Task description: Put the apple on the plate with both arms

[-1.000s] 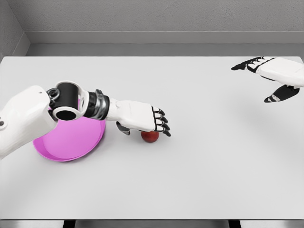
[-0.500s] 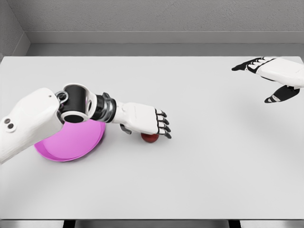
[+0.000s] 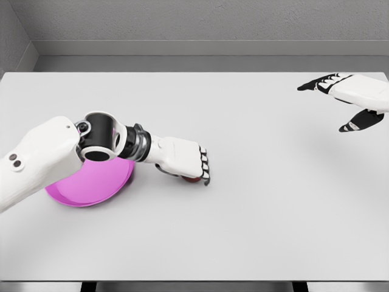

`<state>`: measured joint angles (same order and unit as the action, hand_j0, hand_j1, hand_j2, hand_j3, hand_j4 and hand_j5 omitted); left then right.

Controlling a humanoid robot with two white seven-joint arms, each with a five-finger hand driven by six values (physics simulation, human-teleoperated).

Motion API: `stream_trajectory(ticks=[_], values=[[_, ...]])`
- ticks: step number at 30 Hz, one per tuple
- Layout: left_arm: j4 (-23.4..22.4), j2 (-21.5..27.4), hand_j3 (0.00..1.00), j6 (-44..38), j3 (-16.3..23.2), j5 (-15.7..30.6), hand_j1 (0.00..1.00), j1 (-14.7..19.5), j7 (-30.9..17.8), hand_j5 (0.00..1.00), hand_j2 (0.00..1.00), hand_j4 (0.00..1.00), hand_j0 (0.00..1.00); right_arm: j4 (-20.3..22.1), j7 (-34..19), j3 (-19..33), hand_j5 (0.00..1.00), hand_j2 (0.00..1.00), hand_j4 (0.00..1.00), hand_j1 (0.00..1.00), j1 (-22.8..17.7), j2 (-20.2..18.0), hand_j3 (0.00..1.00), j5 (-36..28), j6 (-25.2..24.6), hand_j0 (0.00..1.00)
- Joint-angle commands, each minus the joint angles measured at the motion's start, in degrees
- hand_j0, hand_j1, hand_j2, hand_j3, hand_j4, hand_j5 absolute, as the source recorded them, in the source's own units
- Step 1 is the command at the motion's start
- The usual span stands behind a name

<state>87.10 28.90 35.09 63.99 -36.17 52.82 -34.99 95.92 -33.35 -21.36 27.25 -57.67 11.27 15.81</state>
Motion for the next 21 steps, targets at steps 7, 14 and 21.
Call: stream_trajectory(ticks=[7, 14, 21], values=[[-1.32, 0.01, 0.56, -0.09, 0.79, -0.39, 0.56, 0.0, -0.01, 0.56, 0.56, 0.56, 0.56, 0.15, -0.05, 0.0, 1.0, 1.0, 1.0, 1.0, -0.09, -0.07, 1.0, -0.2, 0.01, 1.0], [-1.5, -0.16, 0.28, -0.09, 0.79, -2.76, 0.28, 0.0, -0.01, 0.28, 0.28, 0.28, 0.28, 0.15, 0.04, 0.0, 1.0, 1.0, 1.0, 1.0, -0.18, -0.07, 1.0, -0.2, -0.08, 1.0], [-2.55, -0.52, 0.2, -0.09, -0.27, 0.05, 0.2, 0.0, -0.01, 0.2, 0.2, 0.2, 0.2, 0.06, -0.05, 0.0, 1.0, 1.0, 1.0, 1.0, -0.26, -0.07, 1.0, -0.2, -0.08, 1.0]])
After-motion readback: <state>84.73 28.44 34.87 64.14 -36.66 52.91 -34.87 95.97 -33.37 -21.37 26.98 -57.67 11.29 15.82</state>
